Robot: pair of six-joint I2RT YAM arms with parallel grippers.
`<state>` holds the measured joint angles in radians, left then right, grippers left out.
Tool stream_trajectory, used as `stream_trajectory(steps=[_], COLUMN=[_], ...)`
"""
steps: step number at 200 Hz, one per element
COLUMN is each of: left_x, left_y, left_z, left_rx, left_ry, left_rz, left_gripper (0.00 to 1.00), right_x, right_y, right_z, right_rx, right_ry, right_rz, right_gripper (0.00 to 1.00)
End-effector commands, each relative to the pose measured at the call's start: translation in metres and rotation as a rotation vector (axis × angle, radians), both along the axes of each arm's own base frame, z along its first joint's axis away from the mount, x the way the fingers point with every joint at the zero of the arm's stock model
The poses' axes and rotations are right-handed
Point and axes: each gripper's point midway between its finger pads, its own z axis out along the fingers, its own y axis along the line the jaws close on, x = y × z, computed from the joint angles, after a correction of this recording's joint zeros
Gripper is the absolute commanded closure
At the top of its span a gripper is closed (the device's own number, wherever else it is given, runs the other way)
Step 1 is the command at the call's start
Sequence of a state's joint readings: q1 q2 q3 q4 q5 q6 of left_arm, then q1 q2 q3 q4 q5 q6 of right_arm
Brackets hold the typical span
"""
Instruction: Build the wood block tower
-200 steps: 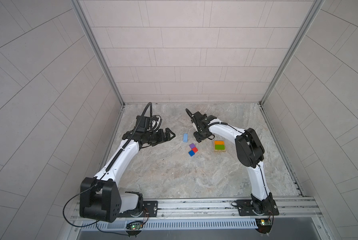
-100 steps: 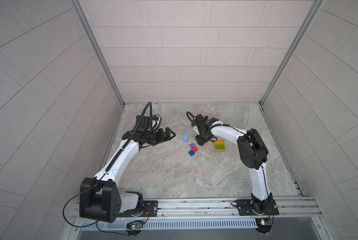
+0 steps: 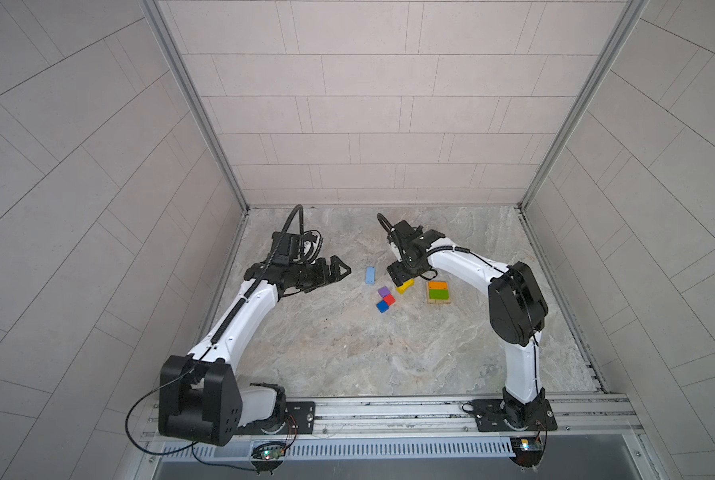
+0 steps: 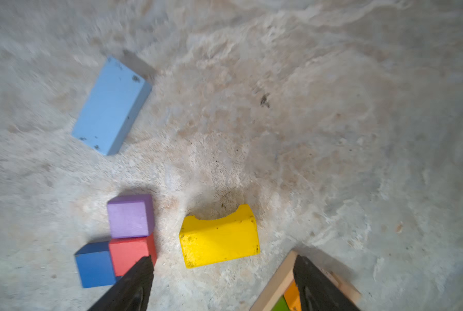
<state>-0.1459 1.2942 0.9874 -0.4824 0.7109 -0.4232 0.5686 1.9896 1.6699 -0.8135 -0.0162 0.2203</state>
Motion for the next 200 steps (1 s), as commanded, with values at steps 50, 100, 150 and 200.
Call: stream_trajectory(steps=[50,100,150,200], left_x=[-0.001,0.0,0.0,0.0], left_y=[0.001,0.001,0.002,0.001], left_z=[0.0,0.0,-0.001,-0.001], left_rx=[-0.005,-0.004,-0.002,-0.003], left_ry=[-0.012,-0.012,-0.01,-0.01], left_rz=[0.002,0.003,0.005,0.003], left_gripper=[0.0,0.0,0.0,0.01], right_x=[-0.027,-0.034,-0.029,-0.02], right_y=[-0.023,-0.02,-0.003,0.007], right_z=[0.036,0.008,-0.018,-0.038], right_rx=[0.157,0.235,0.312,0.295], right_ry=[0.017,0.025,0.063,0.094], right_rz=[-0.421,-0.523,-0.544,-0.544], right_gripper=[0.13,0.14,0.21,0.22])
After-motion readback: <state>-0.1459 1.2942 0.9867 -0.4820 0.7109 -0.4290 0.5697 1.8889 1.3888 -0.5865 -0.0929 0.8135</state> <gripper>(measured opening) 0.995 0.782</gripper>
